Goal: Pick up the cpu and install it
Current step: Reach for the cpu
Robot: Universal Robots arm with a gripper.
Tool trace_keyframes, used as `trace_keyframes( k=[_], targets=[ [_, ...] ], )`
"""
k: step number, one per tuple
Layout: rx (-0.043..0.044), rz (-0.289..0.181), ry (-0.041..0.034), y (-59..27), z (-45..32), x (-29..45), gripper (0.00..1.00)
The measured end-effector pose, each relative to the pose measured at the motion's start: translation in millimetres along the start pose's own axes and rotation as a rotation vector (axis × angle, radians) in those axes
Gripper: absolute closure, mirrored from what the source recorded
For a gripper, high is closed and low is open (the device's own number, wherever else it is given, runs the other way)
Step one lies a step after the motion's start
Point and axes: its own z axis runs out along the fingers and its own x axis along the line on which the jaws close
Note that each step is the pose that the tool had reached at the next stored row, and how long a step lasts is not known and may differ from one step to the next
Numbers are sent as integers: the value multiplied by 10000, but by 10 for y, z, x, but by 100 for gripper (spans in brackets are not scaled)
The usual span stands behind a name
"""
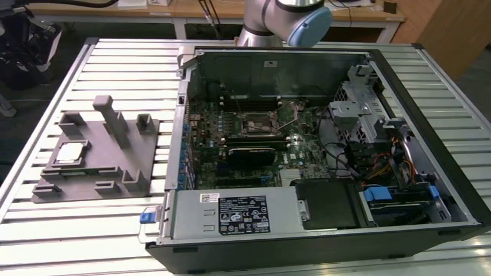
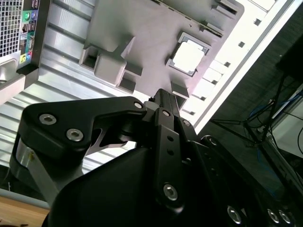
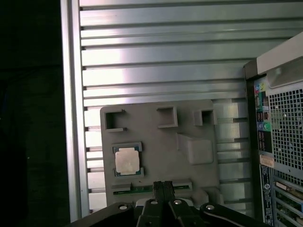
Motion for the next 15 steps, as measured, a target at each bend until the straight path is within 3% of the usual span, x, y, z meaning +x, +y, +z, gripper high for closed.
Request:
trace_keyframes(
  k=[15],
  targets=[
    [0,0,0,-9,12,113,89]
  ],
)
